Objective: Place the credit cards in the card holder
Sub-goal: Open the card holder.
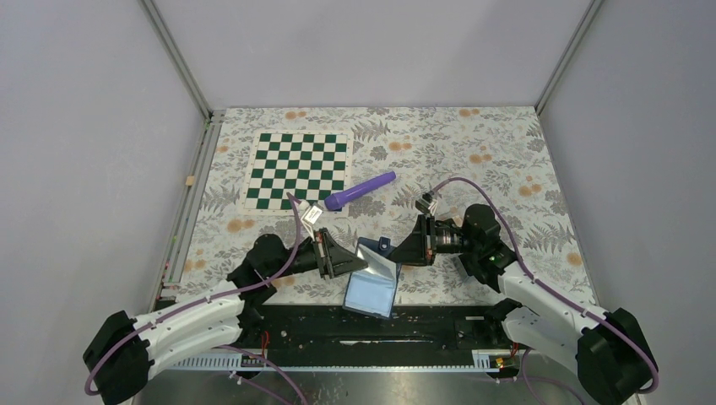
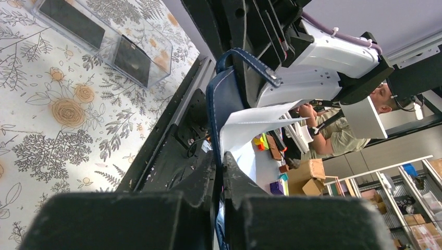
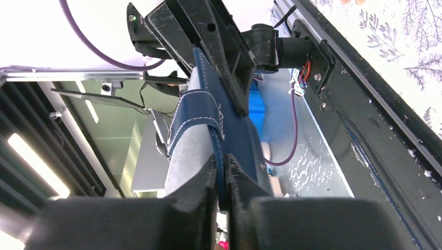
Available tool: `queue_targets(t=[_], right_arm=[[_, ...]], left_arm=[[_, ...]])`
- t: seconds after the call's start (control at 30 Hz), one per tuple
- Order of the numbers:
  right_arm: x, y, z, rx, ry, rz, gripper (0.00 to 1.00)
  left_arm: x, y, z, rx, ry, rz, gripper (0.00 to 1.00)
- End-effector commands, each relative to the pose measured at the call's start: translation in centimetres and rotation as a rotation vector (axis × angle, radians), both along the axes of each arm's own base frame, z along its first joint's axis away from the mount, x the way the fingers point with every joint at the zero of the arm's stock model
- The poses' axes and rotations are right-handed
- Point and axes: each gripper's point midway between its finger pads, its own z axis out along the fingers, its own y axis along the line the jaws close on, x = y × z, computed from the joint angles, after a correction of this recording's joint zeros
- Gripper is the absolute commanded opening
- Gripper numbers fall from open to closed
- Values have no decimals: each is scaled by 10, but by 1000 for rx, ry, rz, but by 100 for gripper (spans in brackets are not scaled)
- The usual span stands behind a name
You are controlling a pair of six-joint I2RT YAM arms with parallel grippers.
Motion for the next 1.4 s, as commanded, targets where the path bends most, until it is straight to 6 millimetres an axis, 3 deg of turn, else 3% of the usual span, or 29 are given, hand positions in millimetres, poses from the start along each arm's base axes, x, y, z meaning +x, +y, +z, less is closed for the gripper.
queue_targets(t=[0.0,0.1,0.17,0.23,0.43,0.73,1.0,1.07,1.13,1.27,1.37], right_arm=[[2,0,7,-17,-87,6,25],[4,-5,0,-117,-185,-12,62],[5,-17,-9,-253,-245,-43,79],[6,-30,-15,-366,-323,-73,90],[-4,-47,-18,-456,-435,-27,99],[-7,-39,-11,-445,-487,76,99],[-26,-11,-12,-415,-542,228,99],[-30,-3,-12,-389,-537,262,96],[-33,3,-10,-359,-539,287,86],[-36,11,-3,-293,-537,318,52],[-43,16,3,-225,-522,344,34]], left_arm=[[4,1,40,-85,-74,25,0],[11,5,29,10,-47,79,0],[19,12,20,104,-34,134,0],[24,19,18,168,-38,183,0],[23,26,10,316,-18,172,0],[-13,-3,30,296,-26,-134,0],[-41,-17,48,214,-48,-299,0],[-45,-18,50,203,-54,-315,0],[-48,-18,52,195,-57,-323,0],[-50,-16,52,189,-63,-328,0],[-49,-16,52,187,-67,-324,0]])
